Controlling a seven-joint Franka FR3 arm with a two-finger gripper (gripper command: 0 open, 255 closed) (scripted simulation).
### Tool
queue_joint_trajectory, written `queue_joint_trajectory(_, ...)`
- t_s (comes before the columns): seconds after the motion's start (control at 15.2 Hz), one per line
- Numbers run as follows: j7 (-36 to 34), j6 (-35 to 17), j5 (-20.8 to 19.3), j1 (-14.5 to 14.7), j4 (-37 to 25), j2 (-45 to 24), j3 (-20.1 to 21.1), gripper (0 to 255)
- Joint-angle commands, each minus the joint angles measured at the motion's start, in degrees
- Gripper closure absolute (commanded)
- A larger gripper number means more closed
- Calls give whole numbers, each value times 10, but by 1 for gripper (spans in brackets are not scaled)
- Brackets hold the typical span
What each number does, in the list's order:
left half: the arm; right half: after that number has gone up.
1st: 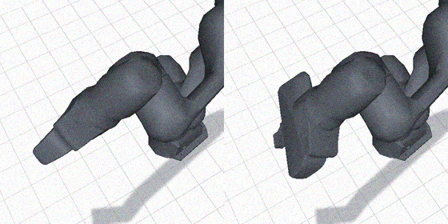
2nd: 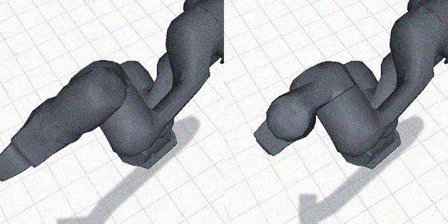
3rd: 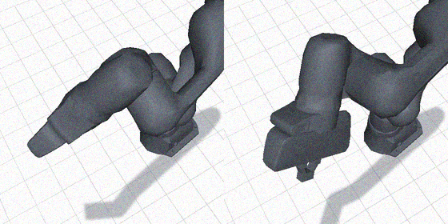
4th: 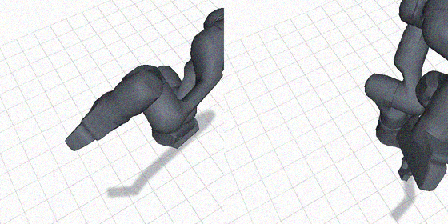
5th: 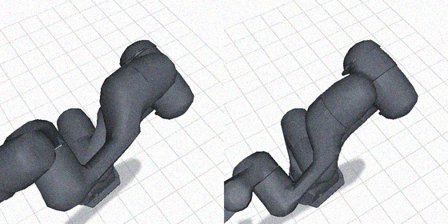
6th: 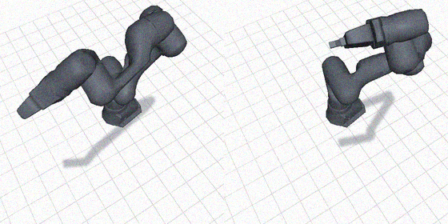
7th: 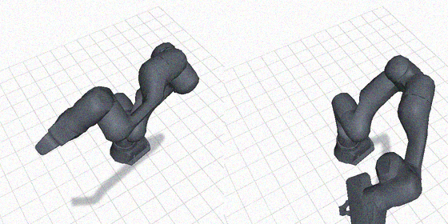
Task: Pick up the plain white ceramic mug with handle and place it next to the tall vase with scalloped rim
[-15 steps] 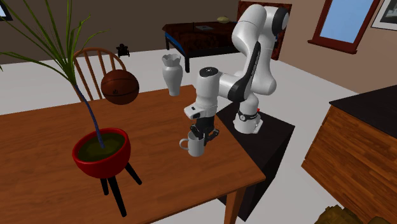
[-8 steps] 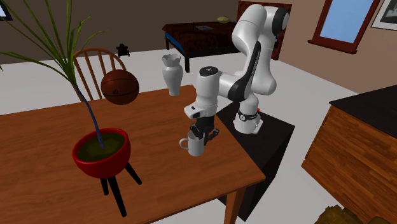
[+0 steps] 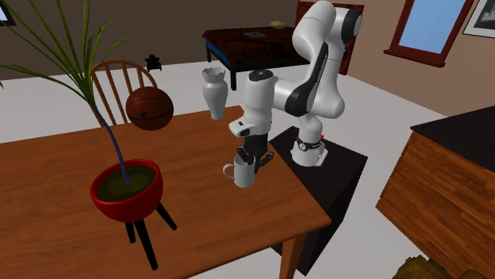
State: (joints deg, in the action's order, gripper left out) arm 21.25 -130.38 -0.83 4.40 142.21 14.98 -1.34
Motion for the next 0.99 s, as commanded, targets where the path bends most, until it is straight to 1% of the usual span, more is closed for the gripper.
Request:
queue_joint_trajectory(0.0, 0, 18, 0, 0, -9, 9, 0, 255)
queue_joint_trajectory(0.92, 0, 133, 0, 0, -82, 51, 1, 255)
